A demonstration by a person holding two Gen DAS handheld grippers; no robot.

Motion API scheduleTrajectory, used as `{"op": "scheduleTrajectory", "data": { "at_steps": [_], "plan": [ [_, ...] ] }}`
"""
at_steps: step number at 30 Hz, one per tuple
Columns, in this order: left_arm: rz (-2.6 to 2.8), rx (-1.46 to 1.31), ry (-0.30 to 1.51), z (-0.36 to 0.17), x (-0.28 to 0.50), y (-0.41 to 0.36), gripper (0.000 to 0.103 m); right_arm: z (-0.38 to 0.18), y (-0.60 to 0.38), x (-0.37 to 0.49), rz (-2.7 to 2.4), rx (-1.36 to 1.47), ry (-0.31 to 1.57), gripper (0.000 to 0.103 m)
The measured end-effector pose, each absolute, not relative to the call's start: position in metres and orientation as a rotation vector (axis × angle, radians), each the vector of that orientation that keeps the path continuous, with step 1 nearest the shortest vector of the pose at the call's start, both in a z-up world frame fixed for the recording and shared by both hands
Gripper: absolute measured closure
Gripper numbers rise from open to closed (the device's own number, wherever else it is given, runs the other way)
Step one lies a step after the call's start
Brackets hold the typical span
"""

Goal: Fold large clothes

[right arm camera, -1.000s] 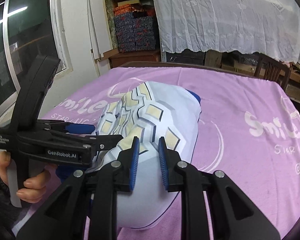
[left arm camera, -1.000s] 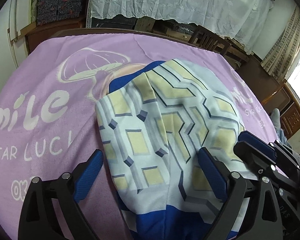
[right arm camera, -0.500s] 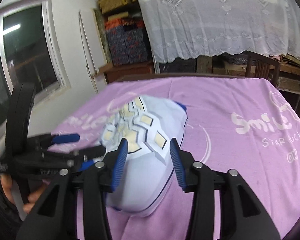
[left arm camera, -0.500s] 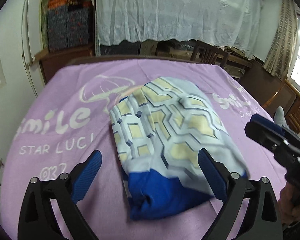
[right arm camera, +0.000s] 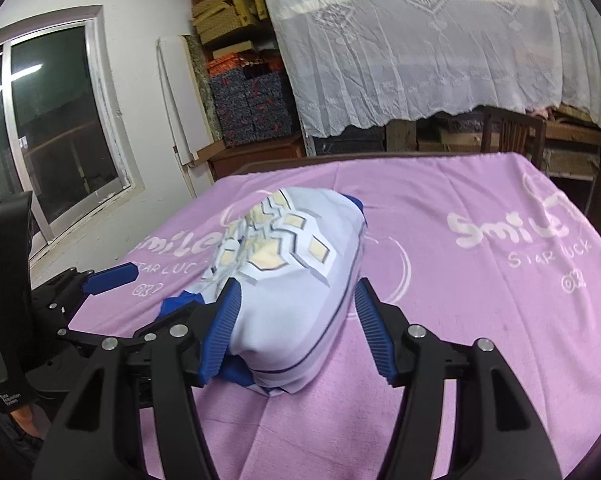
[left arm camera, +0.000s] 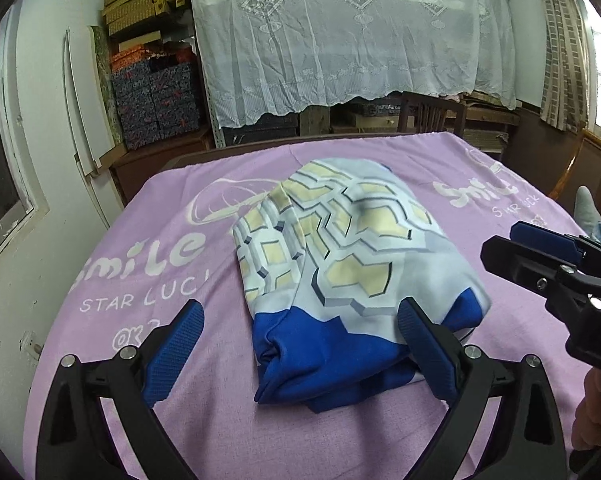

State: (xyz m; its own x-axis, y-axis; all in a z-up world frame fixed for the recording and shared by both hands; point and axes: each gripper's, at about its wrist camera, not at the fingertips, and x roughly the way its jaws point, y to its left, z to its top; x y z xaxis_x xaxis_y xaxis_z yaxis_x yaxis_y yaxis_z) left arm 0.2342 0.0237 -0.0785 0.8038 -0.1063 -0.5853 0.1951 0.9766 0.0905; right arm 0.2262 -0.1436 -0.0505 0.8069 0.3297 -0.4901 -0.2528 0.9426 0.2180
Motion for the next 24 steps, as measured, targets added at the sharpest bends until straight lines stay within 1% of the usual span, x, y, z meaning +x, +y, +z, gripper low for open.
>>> {"op": "scheduleTrajectory", "data": {
  "at_steps": [3, 4, 7, 15, 17, 19, 24],
  "plan": [
    [-0.144, 0.183, 0.625, -0.084, 0.238, 0.022, 0.005, -0.057, -0.142, 0.231, 0.308, 0.144, 0.587, 0.044],
    [-0.140, 0.190, 0.627, -0.085, 0.239, 0.022, 0.005, -0.060, -0.141, 0.232, 0.304, 0.140, 0.599, 0.039],
    [-0.134, 0.195, 0.641, -0.088, 0.240, 0.022, 0.004, -0.061, -0.140, 0.232, 0.291, 0.134, 0.603, 0.033],
    [-0.153, 0.132, 0.677, -0.089, 0.244, 0.033, 0.004, -0.062, -0.147, 0.232, 0.289, 0.167, 0.608, 0.031],
    [-0.176, 0.097, 0.686, -0.087, 0.246, 0.037, 0.004, -0.061, -0.149, 0.230, 0.300, 0.179, 0.602, 0.028],
    [-0.225, 0.031, 0.699, -0.083, 0.247, 0.046, 0.004, -0.058, -0.153, 0.228, 0.317, 0.202, 0.592, 0.020],
    [-0.405, -0.242, 0.797, -0.070, 0.270, 0.075, 0.004, -0.053, -0.170, 0.230, 0.394, 0.335, 0.578, 0.015]
  ]
}}
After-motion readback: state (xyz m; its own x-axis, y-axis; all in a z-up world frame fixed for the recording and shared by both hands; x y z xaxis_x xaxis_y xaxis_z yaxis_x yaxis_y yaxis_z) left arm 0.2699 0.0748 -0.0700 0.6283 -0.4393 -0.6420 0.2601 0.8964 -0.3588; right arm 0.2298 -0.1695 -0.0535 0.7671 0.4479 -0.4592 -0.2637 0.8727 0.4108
